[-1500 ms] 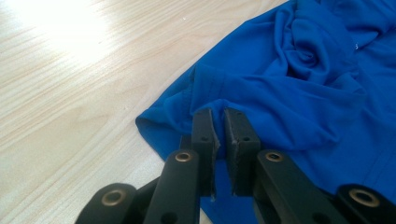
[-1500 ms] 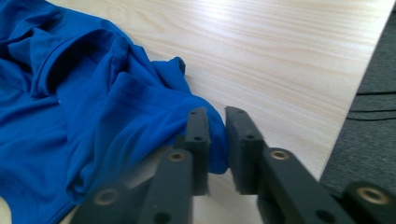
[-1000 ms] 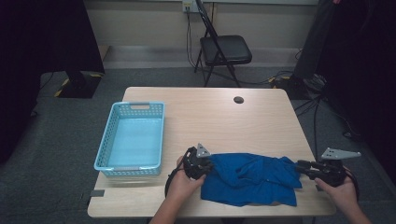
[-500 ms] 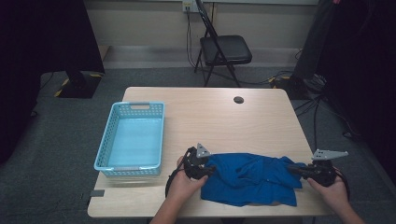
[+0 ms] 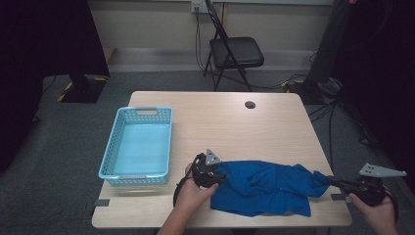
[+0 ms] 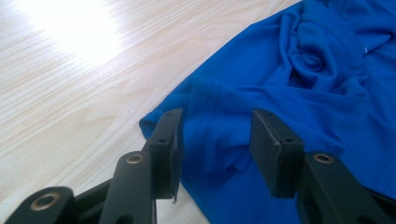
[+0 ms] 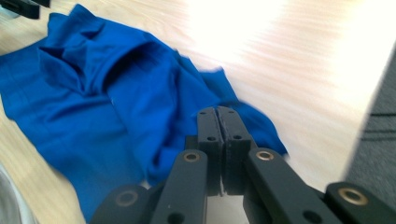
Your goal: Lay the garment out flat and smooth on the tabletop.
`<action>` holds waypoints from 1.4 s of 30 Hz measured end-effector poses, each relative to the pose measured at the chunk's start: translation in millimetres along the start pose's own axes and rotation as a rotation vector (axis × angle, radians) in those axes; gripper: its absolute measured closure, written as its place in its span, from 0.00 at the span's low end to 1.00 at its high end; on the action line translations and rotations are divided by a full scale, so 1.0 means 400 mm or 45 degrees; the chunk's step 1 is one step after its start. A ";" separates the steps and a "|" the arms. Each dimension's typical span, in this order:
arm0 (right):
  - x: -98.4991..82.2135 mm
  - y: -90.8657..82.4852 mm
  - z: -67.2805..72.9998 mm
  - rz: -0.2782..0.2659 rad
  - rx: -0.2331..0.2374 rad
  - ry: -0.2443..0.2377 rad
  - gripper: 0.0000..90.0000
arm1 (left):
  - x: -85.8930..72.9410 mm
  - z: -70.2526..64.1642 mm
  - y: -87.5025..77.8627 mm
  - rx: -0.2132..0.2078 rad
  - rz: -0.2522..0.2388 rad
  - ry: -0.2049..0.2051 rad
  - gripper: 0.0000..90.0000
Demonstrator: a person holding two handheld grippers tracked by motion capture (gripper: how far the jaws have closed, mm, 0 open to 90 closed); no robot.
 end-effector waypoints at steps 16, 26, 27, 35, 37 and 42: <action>-0.046 -0.061 -0.027 0.019 -0.103 0.039 0.83 | 0.016 -0.029 0.003 -0.047 -0.019 0.007 0.61; -0.006 0.032 0.036 0.051 0.027 -0.037 0.79 | 0.024 -0.065 0.014 -0.120 -0.028 0.017 0.60; -0.006 0.041 0.038 0.057 0.035 -0.039 0.79 | 0.024 -0.070 0.016 -0.140 -0.031 0.010 0.60; -0.010 0.086 0.040 0.078 0.069 -0.030 0.79 | 0.032 -0.117 0.038 -0.239 -0.021 0.031 0.60; -0.018 0.092 0.038 0.099 0.077 -0.014 0.79 | 0.031 -0.127 0.044 -0.258 -0.016 0.042 0.60; -0.039 0.109 0.036 0.138 0.116 0.038 0.77 | 0.027 -0.148 0.063 -0.297 0.007 0.062 0.59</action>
Point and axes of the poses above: each handheld gripper's, and its own axes: y roughly forward along the jaws, x roughly out of its top, z roughly to its left, the point moved 4 cm from there along y, roughly forward along the jaws, and after that the axes turned 14 degrees about -z, right-handed, at the moved point
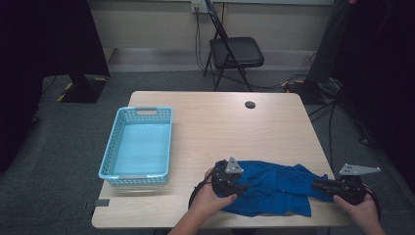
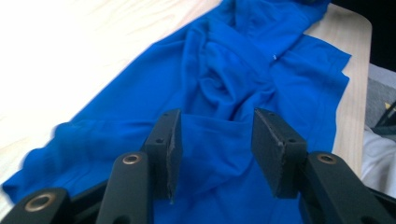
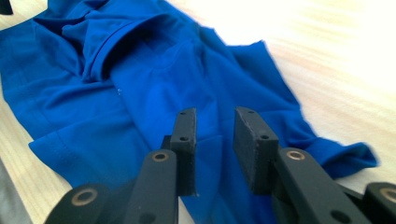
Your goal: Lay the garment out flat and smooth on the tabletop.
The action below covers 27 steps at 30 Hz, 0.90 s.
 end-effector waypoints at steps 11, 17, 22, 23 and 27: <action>-0.015 0.032 0.020 0.050 0.069 0.000 0.96 | 0.001 -0.032 0.040 -0.056 0.031 0.034 0.57; -0.001 0.017 0.034 0.012 0.068 -0.038 0.98 | -0.004 -0.040 0.065 -0.083 0.054 0.048 0.58; -0.003 0.017 0.040 0.009 0.072 -0.041 0.98 | -0.007 -0.043 0.078 -0.108 0.073 0.056 0.64; -0.004 0.017 0.040 0.008 0.071 -0.041 0.98 | -0.008 -0.044 0.080 -0.113 0.080 0.058 0.66; -0.005 0.013 0.042 0.000 0.069 -0.042 0.98 | -0.009 -0.048 0.082 -0.137 0.095 0.084 0.81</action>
Point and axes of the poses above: each handheld gripper's, and its own axes: y roughly forward along the jaws, x roughly out of its top, z roughly to its left, the point moved 4 cm from there along y, roughly forward along the jaws, and after that the axes turned 14 degrees about -z, right-handed, at the moved point
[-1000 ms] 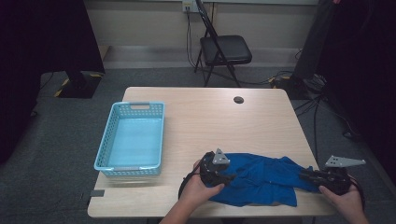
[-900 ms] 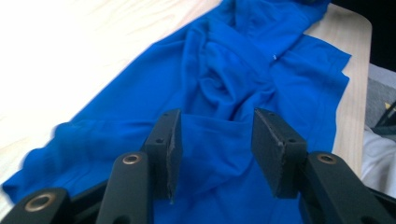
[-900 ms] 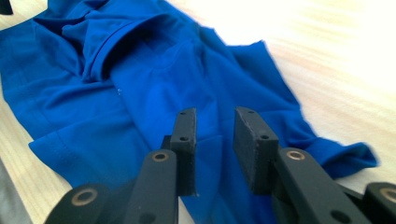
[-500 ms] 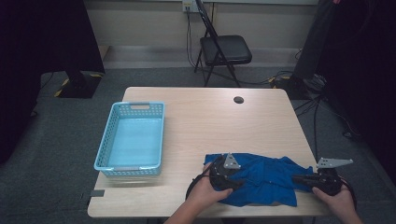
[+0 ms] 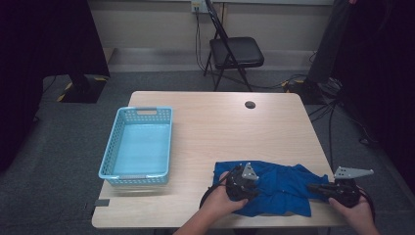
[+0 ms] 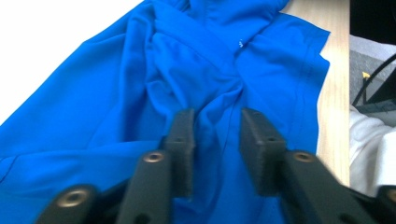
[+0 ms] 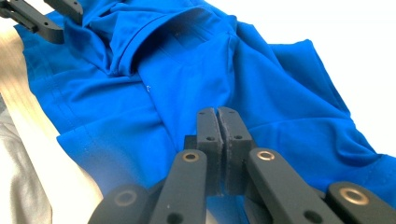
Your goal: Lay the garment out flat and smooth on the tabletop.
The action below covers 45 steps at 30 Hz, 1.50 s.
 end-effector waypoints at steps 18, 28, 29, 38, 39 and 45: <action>0.047 -0.048 0.013 -0.052 -0.022 -0.062 0.98 | 0.054 0.059 -0.143 0.204 -0.091 0.038 0.96; 0.089 -0.042 0.009 -0.073 -0.046 -0.126 0.98 | 0.053 0.137 -0.201 0.334 -0.127 -0.008 0.96; 0.096 -0.042 0.006 -0.078 -0.051 -0.128 0.98 | 0.054 0.143 -0.204 0.340 -0.125 -0.005 0.96; 0.159 -0.038 -0.005 -0.120 -0.081 -0.187 0.98 | 0.080 0.190 -0.227 0.410 -0.165 -0.018 0.96; 0.167 -0.036 -0.006 -0.124 -0.084 -0.197 0.98 | 0.084 0.195 -0.228 0.416 -0.166 -0.021 0.96; 0.218 -0.022 -0.029 -0.124 -0.115 -0.241 0.98 | 0.112 0.234 -0.235 0.463 -0.185 -0.032 0.96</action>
Point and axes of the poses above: each handheld gripper's, and its own axes: y roughly forward along the jaws, x roughly out of its top, z roughly to its left, the point moved 4 cm from there along y, roughly forward along the jaws, and after that the axes turned 14 degrees about -z, right-handed, at the moved point
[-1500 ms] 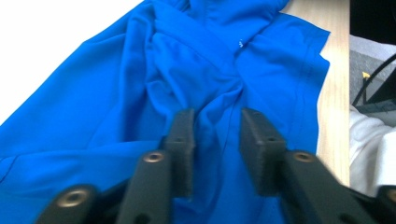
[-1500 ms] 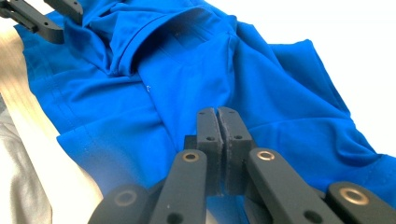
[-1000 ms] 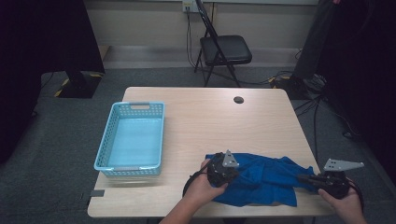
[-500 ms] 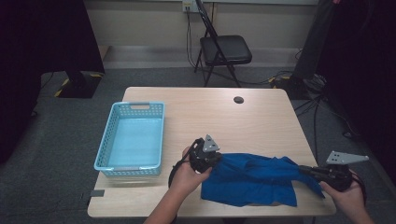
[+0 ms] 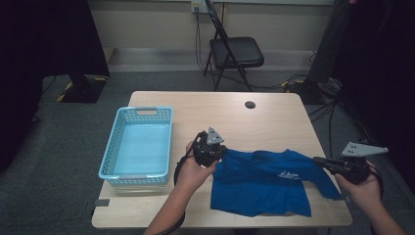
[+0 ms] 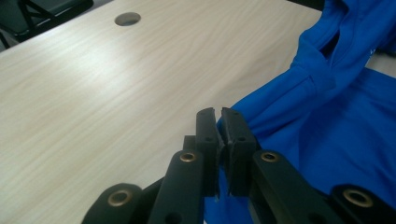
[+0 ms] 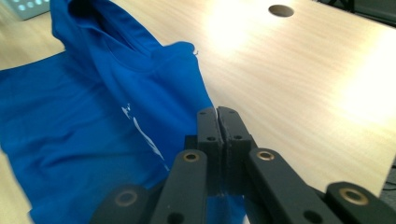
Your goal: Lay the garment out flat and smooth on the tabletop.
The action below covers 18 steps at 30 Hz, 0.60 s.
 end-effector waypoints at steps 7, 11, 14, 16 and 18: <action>0.028 0.049 -0.064 0.039 -0.039 0.000 0.98 | 0.020 0.044 0.047 0.055 0.020 -0.007 0.96; 0.025 0.083 -0.107 0.059 -0.074 0.036 0.98 | 0.017 0.068 0.082 0.088 0.037 -0.021 0.96; 0.017 0.108 -0.128 0.074 -0.098 0.046 0.98 | 0.013 0.081 0.107 0.110 0.057 -0.022 0.96; 0.016 0.121 -0.140 0.076 -0.114 0.050 0.98 | 0.012 0.090 0.120 0.119 0.065 -0.024 0.96; 0.018 0.130 -0.152 0.074 -0.132 0.062 0.98 | 0.012 0.101 0.131 0.135 0.064 -0.035 0.96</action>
Point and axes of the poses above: each handheld gripper's, and its own axes: y roughly forward along the jaws, x roughly out of its top, z roughly to its left, the point moved 4 cm from there along y, roughly forward along the jaws, and after that the axes turned 14 degrees about -z, right-handed, at the moved point
